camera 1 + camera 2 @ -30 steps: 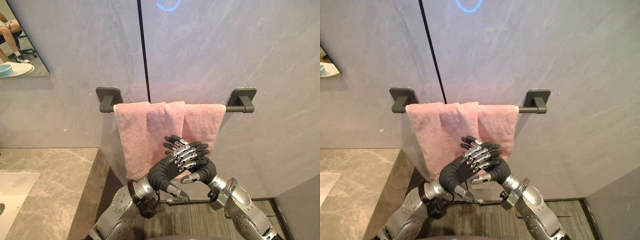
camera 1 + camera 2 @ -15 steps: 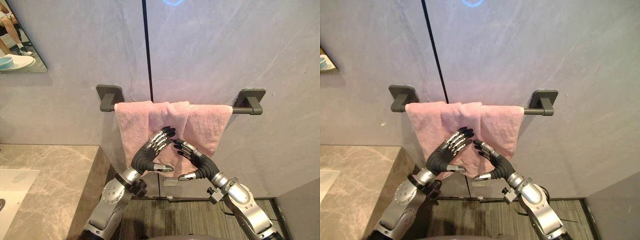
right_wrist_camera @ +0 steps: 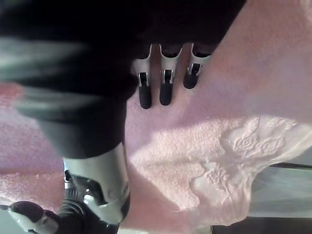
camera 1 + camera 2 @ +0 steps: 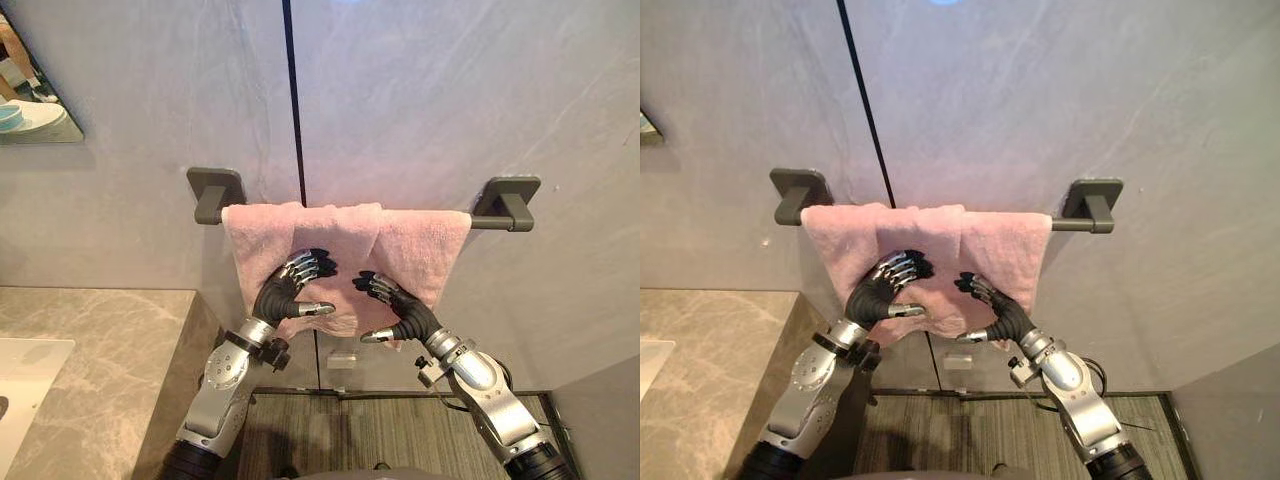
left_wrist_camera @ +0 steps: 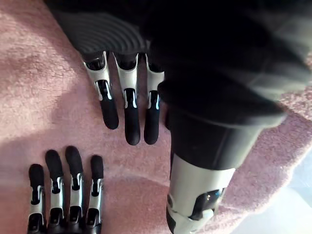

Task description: Organize washtable

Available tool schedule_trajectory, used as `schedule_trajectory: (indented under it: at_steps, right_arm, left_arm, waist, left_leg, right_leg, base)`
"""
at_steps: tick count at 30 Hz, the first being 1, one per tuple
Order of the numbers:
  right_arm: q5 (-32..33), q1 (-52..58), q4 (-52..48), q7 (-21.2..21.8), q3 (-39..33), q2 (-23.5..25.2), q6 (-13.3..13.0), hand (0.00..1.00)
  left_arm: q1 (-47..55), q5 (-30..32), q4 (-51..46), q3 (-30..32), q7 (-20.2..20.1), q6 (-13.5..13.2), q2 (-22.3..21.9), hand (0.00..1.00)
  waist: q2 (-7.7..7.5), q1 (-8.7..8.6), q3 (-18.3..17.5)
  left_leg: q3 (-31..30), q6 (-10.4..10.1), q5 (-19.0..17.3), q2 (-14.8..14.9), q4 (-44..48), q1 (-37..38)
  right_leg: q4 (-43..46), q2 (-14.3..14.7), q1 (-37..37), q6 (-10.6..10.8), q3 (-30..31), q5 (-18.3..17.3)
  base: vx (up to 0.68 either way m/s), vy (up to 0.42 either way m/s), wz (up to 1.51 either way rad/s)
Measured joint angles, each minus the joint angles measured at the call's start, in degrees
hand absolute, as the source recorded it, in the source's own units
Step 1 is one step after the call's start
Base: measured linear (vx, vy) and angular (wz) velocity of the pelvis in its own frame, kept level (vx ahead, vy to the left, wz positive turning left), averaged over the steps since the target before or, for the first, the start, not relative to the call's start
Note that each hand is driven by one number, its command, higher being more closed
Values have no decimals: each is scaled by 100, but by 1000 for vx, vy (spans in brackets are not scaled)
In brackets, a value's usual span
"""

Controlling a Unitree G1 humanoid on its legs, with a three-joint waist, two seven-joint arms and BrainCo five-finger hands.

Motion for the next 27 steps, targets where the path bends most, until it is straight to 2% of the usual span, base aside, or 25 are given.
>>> schedule_trajectory:
  at_steps: [6, 16, 27]
  right_arm:
    - [-98, -90, 121, -60, -279, 108, 0, 0]
    - [-118, -79, 156, -216, -964, 319, -5, 0]
    - [-221, 48, 156, -307, -1553, 562, -36, 0]
  left_arm:
    - [1, 2, 123, 83, 52, -3, -3, 0]
    - [23, 1, 145, 889, 76, 1, -103, 0]
    - [270, -1, -49, 1331, 58, 0, -261, 0]
  waist:
    - [-9, 4, -5]
    - [-9, 0, -5]
    - [-9, -4, -6]
  left_leg:
    - [-26, -3, 5, 1, 1, -34]
    - [-127, -20, 85, 5, -17, -45]
    - [-137, -21, 101, 4, -11, -43]
  right_leg:
    - [-8, 0, -10, -3, -30, 2]
    - [10, 3, -5, -32, -135, 24]
    - [-2, 2, 0, -32, -142, 49]
  base:
    - [-8, -12, 2]
    - [-45, -20, 5]
    - [-14, -4, 0]
